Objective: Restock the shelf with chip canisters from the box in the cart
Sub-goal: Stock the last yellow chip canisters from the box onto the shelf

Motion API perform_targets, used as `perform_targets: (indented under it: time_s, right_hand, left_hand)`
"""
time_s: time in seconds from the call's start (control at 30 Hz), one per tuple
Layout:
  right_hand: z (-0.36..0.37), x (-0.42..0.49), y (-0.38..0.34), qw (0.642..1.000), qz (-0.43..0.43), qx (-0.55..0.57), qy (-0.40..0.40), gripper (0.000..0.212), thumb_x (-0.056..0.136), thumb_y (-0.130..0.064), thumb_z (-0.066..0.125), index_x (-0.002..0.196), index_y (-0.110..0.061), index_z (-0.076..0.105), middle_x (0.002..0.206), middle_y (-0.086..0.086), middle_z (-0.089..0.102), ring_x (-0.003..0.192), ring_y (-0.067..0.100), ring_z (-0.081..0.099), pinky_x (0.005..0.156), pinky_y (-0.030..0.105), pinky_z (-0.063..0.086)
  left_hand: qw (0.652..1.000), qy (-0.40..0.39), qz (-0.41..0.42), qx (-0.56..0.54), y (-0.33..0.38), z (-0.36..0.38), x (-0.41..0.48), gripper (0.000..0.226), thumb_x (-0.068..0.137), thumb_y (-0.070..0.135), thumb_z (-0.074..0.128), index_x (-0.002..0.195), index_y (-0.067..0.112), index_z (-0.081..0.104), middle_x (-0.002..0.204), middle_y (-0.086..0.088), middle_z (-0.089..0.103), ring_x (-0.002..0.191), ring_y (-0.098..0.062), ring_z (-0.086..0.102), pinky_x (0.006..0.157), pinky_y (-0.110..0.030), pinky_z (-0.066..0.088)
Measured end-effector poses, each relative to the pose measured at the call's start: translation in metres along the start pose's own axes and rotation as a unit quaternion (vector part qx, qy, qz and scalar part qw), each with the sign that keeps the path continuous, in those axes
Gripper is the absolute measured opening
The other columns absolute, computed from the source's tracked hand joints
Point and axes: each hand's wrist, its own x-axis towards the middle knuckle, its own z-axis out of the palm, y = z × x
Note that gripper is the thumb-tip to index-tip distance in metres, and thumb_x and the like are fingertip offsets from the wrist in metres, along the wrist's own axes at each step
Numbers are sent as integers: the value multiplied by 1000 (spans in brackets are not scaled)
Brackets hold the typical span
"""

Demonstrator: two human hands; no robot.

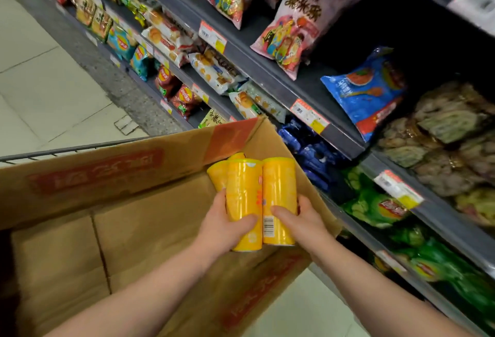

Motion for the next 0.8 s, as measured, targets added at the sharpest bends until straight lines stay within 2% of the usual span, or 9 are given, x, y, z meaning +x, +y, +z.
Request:
perform_targets:
  time_s: [0.1,0.17,0.27,0.33,0.43,0.53,0.63,0.8]
  right_hand:
    - [-25,-25,21,997,-6,56,44,60,83,-34,68,134,-25,40,117,0,56,102,18,57,88,35,48]
    - [-43,-45,37,992,-10,103,71,58,83,-30,69,134,-24,40,121,2,56,100,17,58,83,33,49]
    - [-64,-77,62,983,-11,144,114,49,85,-26,68,127,-25,42,111,-2,55,90,12,56,68,23,45]
    - [-79,-106,92,975,0,169,147,48,85,-27,67,126,-23,44,110,-2,56,92,14,57,73,27,47]
    - [-96,-163,150,954,20,218,205,48,84,-29,67,126,-23,45,114,0,59,100,18,59,88,35,49]
    - [-105,-227,207,929,40,261,259,45,85,-31,66,122,-26,42,110,-3,56,101,18,58,88,34,48]
    - [-108,-288,263,902,58,297,308,43,85,-32,66,119,-27,40,116,0,56,104,19,58,90,36,49]
    - [-100,-385,337,854,67,357,373,44,86,-29,65,120,-25,39,112,-1,54,99,18,58,82,32,48]
  left_hand:
    - [999,-26,40,21,18,25,-20,75,53,41,64,124,32,40,97,16,54,86,-5,54,76,-18,37]
    - [996,-47,65,42,26,46,-35,71,56,41,67,121,32,40,95,18,51,86,-5,52,76,-19,37]
    - [989,-78,101,72,31,75,-55,65,64,38,73,120,29,42,90,22,47,81,0,51,67,-16,39]
    - [980,-120,126,94,30,100,-77,59,69,33,77,115,30,40,93,18,51,77,9,49,60,-9,38]
    - [961,-199,146,126,21,143,-124,60,73,28,78,116,32,37,98,14,54,80,6,51,63,-13,40]
    - [931,-270,179,170,9,184,-178,63,73,32,78,118,35,34,97,17,52,85,-4,54,71,-21,42]
    - [901,-325,206,199,-9,220,-239,56,78,30,74,115,36,32,96,17,51,86,-7,52,79,-24,39]
    - [859,-400,206,244,-43,261,-332,80,54,50,68,125,36,33,107,10,54,100,-16,56,87,-33,48]
